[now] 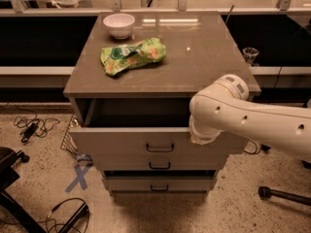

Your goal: Open top drawer

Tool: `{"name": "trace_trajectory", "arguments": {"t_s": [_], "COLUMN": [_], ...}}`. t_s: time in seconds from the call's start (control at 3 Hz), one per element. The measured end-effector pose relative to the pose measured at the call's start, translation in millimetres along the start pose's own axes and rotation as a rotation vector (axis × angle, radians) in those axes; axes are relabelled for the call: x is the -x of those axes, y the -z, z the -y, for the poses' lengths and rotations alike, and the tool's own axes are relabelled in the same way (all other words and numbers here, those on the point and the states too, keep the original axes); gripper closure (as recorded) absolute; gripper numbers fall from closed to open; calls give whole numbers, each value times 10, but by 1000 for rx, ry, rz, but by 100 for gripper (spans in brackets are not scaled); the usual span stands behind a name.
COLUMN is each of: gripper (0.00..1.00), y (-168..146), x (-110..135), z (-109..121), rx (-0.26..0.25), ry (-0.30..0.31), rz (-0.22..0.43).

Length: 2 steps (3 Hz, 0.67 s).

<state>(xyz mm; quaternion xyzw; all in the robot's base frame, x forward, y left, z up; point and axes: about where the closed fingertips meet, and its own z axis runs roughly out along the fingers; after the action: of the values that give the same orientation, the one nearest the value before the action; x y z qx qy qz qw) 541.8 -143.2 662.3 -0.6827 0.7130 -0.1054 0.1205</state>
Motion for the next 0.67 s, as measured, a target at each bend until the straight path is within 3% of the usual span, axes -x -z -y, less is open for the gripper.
{"name": "trace_trajectory", "arguments": {"t_s": [0.33,0.67], "gripper": [29,0], "y": [0,6], "x": [0,-3], "z": [0,-1], "rx": [0,-1], "ry": [0,0], "rz": [0,-1]}}
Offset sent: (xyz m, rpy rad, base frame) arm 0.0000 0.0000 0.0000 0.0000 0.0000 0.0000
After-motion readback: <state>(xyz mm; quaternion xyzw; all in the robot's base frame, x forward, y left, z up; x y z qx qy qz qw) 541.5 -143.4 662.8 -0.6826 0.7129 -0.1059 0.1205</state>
